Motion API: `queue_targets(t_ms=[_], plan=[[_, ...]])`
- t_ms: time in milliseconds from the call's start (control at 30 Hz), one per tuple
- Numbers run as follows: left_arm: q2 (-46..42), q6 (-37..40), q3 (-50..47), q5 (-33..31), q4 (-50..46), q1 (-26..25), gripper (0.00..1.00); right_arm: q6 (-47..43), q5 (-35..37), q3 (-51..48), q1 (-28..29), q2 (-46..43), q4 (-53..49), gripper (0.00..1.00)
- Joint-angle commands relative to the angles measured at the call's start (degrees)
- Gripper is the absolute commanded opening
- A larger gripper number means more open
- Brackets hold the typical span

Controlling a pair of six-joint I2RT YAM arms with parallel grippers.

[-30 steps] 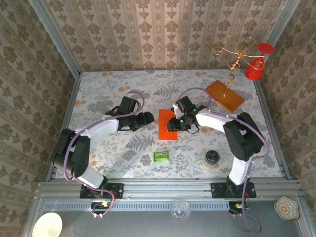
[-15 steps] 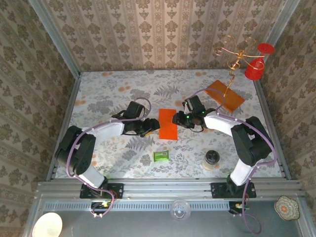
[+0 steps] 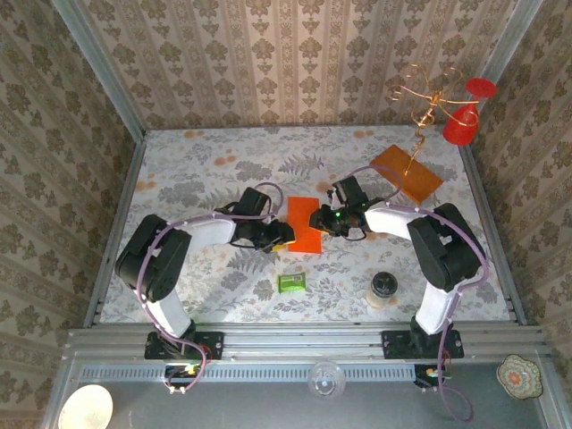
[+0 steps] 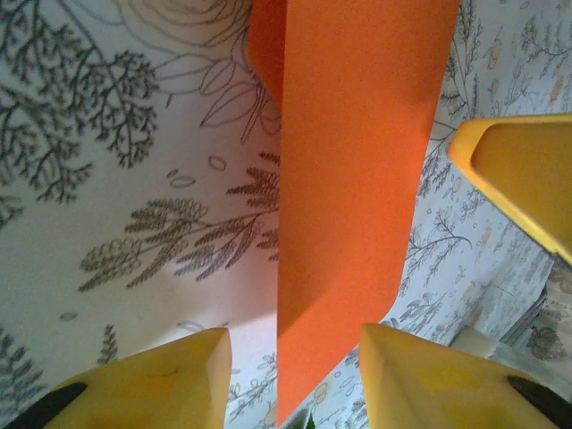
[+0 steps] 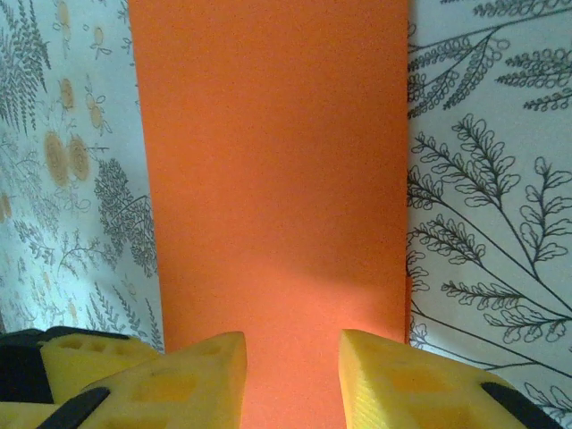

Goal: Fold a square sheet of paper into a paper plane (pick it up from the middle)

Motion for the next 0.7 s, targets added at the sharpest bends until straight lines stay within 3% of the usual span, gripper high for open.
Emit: queue_targets(t_ms=[0, 667], plan=[[1.8, 1.0, 3.1, 2.0, 1.8, 0.0, 0.42, 0.8, -2.4, 1.1, -0.4, 1.2, 0.6, 0.35], [10.9, 3.8, 12.1, 7.8, 2.2, 3.8, 0.29, -1.3, -1.5, 2.6, -0.4, 5.5, -1.9, 0.33]])
